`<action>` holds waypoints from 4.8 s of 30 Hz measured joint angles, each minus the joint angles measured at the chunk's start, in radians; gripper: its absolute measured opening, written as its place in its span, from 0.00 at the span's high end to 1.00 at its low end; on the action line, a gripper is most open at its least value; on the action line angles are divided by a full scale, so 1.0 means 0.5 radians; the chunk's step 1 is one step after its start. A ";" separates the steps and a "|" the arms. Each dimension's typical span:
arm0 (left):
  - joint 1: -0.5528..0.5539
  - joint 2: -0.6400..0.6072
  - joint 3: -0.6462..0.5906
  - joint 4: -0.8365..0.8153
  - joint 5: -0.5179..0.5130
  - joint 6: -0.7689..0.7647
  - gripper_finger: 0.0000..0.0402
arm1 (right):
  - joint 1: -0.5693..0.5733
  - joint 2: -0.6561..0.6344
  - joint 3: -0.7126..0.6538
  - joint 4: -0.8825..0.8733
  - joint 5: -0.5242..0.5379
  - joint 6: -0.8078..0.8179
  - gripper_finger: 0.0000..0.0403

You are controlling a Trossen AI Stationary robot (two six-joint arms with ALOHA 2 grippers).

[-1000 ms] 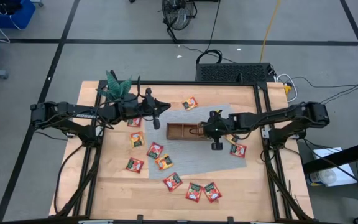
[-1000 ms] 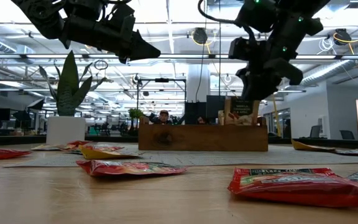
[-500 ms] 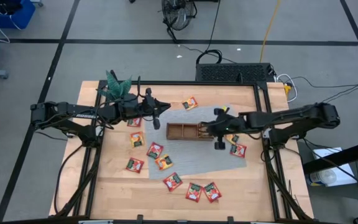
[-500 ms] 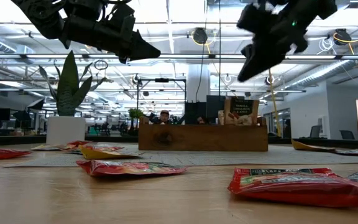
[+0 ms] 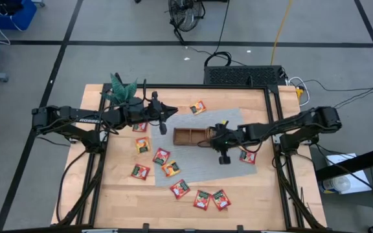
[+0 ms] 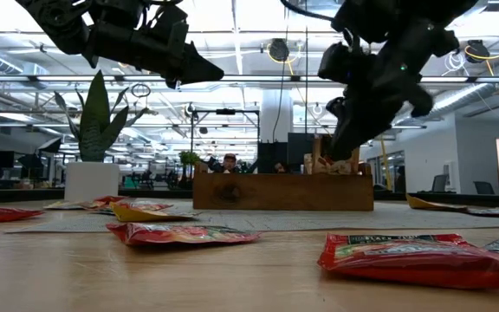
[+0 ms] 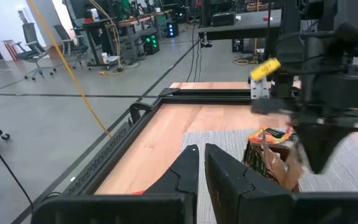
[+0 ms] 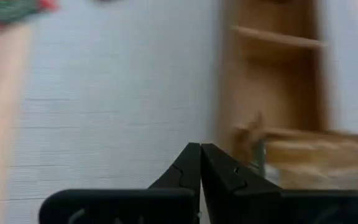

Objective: Pick & Place Tea
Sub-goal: Put the top brown tea into the right part of the wooden organizer, then put the red tea into the left part of the wooden organizer

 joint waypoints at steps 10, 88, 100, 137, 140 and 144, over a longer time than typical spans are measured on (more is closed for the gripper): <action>0.000 -0.001 0.000 0.001 0.001 0.000 0.91 | -0.028 -0.002 0.002 -0.007 0.559 -0.007 1.00; -0.001 -0.001 0.000 -0.001 0.001 0.000 0.91 | 0.171 -0.773 -0.797 -0.925 -0.209 1.601 0.37; -0.001 -0.001 0.000 -0.001 0.001 0.000 0.91 | 0.172 -0.770 -0.816 -1.168 -0.391 1.631 0.49; -0.001 -0.001 0.000 0.015 0.003 -0.047 0.91 | 0.474 -1.045 -0.816 0.825 0.602 -0.073 1.00; -0.001 0.000 -0.001 0.120 0.003 -0.070 0.91 | 0.424 -0.955 -1.039 1.648 0.621 -0.536 1.00; -0.014 0.000 -0.001 0.196 0.002 -0.283 0.91 | 0.287 -0.809 -1.256 2.403 0.627 -0.772 1.00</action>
